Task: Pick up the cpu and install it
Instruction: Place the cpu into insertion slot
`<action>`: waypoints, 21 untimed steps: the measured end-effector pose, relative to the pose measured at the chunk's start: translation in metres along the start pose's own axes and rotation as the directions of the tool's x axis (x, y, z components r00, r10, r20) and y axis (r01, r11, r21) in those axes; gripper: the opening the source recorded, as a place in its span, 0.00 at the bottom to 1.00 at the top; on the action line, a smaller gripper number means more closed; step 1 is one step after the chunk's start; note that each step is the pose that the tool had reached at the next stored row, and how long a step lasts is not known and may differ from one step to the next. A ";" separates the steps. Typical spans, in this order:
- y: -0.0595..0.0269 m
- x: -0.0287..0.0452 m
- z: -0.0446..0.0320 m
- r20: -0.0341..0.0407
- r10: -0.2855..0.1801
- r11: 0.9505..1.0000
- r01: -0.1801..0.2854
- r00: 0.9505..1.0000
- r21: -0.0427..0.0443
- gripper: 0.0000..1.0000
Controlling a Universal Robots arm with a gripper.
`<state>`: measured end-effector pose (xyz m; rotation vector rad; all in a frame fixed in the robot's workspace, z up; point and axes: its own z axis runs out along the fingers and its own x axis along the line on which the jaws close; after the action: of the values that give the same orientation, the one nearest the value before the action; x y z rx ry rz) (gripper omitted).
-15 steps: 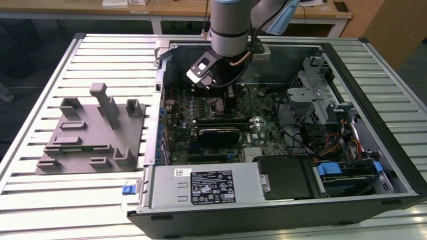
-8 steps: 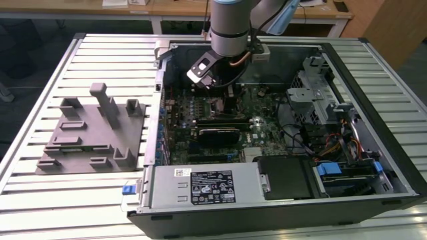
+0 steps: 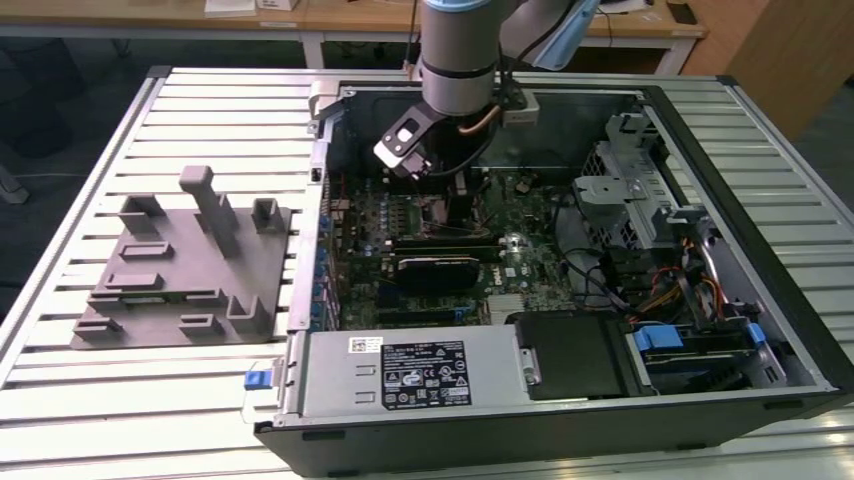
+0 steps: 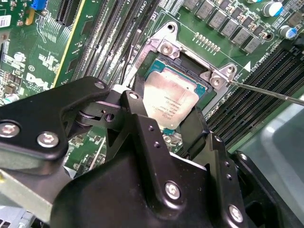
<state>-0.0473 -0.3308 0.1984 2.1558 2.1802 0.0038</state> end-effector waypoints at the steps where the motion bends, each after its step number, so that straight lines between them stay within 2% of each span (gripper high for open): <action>1: 0.0000 0.0001 0.0005 0.000 0.000 1.000 0.000 1.000 0.000 0.54; 21: 0.0002 0.0004 0.0062 0.000 0.006 1.000 -0.006 1.000 0.000 0.54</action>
<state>-0.0468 -0.3307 0.1923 2.1628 2.1741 0.0041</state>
